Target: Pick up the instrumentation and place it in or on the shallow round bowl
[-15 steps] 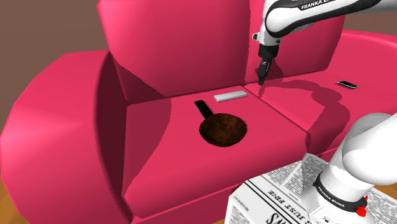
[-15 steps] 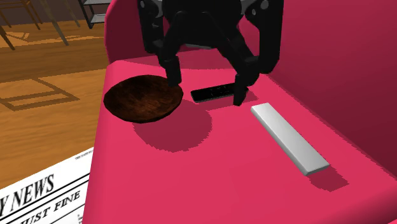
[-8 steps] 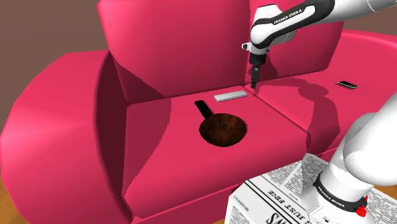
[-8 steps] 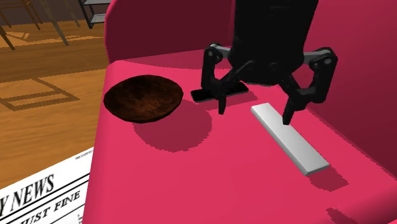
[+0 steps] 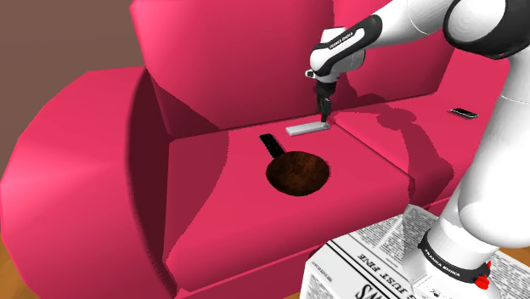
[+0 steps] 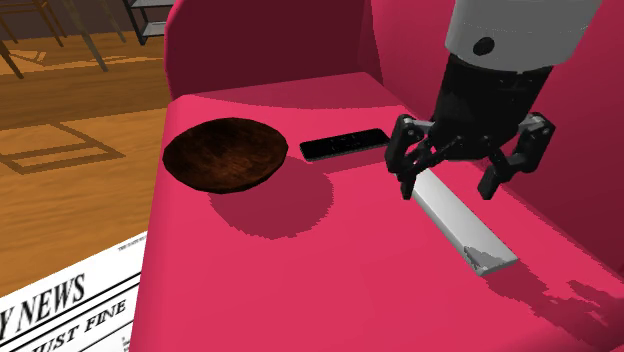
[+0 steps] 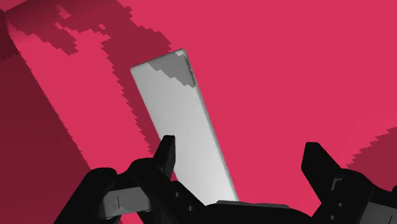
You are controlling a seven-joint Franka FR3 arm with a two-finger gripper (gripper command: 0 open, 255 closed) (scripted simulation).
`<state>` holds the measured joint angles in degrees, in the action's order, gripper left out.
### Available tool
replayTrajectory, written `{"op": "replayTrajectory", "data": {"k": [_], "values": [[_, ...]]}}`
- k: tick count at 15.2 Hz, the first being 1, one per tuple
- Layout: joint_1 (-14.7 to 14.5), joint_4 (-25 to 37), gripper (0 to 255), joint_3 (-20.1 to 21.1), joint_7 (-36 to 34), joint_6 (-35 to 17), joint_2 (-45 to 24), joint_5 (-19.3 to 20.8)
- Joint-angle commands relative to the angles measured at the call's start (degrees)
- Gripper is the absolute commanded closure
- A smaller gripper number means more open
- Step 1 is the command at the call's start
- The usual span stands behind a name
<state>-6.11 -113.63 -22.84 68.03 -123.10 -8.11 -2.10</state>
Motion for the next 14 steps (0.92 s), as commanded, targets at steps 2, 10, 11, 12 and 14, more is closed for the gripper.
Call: {"op": "replayTrajectory", "data": {"k": [2, 10, 11, 12, 14], "values": [[1.2, 6.1, 0, 1.3, 7.4, -0.3, -7.2, -3.7], [2.8, 9.5, 0, 3.1, 12.6, -3.3, -14.1, -6.6], [2.8, 9.3, 0, 3.2, 12.7, -3.9, -14.5, -6.8], [3.0, 8.9, 0, 3.4, 12.9, -4.9, -15.1, -7.1], [3.0, 8.9, 0, 3.4, 12.9, -4.9, -15.1, -7.1]]}}
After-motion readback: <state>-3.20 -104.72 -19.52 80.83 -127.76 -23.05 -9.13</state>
